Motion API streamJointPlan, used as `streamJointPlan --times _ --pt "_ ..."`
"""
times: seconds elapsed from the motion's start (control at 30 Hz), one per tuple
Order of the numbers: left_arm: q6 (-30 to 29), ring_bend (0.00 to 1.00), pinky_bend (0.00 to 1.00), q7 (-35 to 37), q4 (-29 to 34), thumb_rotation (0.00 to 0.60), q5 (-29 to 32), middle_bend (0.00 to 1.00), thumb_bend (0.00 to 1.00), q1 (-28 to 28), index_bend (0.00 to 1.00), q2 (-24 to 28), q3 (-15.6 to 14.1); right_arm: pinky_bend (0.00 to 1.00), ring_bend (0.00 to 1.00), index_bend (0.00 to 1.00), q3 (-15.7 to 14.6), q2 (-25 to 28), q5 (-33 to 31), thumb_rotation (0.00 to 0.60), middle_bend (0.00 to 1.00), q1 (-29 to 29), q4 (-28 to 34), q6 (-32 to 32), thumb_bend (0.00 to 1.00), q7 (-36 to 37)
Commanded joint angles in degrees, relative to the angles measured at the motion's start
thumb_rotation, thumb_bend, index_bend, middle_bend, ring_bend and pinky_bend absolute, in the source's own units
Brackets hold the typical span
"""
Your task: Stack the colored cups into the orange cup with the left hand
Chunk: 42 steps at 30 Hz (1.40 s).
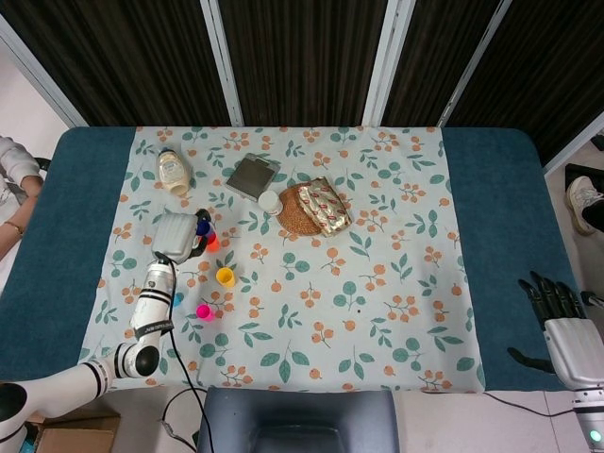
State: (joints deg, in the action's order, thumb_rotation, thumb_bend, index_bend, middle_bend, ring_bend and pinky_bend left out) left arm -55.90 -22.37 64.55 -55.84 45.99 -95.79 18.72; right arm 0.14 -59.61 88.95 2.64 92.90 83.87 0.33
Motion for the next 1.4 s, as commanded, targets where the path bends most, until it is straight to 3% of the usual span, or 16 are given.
streamJointPlan --times 0.03,0.2,0.27,0.37,0.43,0.63,0.7,0.8,0.9,1.4 --pt "0.5 1.0 1.0 0.8 -0.1 0.6 0.1 1.0 0.38 -0.2 0.51 0.1 -0.3 0.0 0.0 0.0 0.1 -0.1 -0.2 0.6 0.0 0.0 0.0 0.0 0.19 0.0" --pt "1.8 1.0 1.0 0.4 -1.1 0.6 0.6 1.0 0.39 0.2 0.49 -0.4 -1.1 0.0 0.0 0.0 0.2 -0.1 -0.5 0.6 0.0 0.1 0.1 -0.3 0.19 0.1" --pt "2.4 1.0 1.0 -0.3 -1.5 0.6 1.4 1.0 0.39 0.4 0.37 -0.7 -1.3 0.0 0.0 0.0 0.2 0.0 -0.4 0.6 0.0 0.1 0.1 -0.2 0.19 0.2" --pt "2.9 1.0 1.0 -0.3 -1.8 0.6 2.1 1.0 0.38 0.5 0.06 -1.1 -1.4 0.0 0.0 0.0 0.1 0.0 -0.1 0.6 0.0 0.0 0.1 0.0 0.19 0.4" --pt "2.0 1.0 1.0 0.8 -1.6 0.6 1.2 1.0 0.37 0.4 0.0 -1.3 -1.4 0.0 0.0 0.0 0.1 0.1 -0.1 0.6 0.0 0.0 0.1 0.0 0.19 0.5" --pt "0.8 1.0 1.0 2.4 -0.1 0.6 -0.4 1.0 0.36 -0.1 0.0 -0.7 -1.6 0.0 0.0 0.0 0.1 0.1 0.0 0.6 0.0 0.0 0.1 0.0 0.19 0.6" --pt "-0.7 1.0 1.0 3.4 5.3 0.6 -2.2 1.0 0.36 -1.2 0.0 1.4 -2.2 0.0 0.0 0.0 0.0 0.2 0.2 0.6 0.0 0.0 0.1 0.0 0.18 0.8" --pt "-2.4 1.0 1.0 5.9 20.5 0.6 -5.1 1.0 0.36 -5.1 0.0 7.6 -5.0 0.0 0.0 0.0 -0.4 0.3 1.0 0.6 0.0 0.0 0.1 0.0 0.19 1.2" --pt "-1.9 1.0 1.0 4.9 26.1 0.6 -4.0 1.0 0.35 -6.1 0.03 9.6 -6.6 0.0 0.0 0.0 -0.9 0.3 1.8 0.6 0.0 0.0 0.1 -0.1 0.19 1.2" --pt "-3.1 1.0 1.0 -2.6 20.4 0.6 0.9 1.0 0.35 -5.4 0.16 3.5 -9.0 0.0 0.0 0.0 -1.5 0.9 3.2 0.6 0.0 -0.1 -0.2 0.3 0.19 2.8"
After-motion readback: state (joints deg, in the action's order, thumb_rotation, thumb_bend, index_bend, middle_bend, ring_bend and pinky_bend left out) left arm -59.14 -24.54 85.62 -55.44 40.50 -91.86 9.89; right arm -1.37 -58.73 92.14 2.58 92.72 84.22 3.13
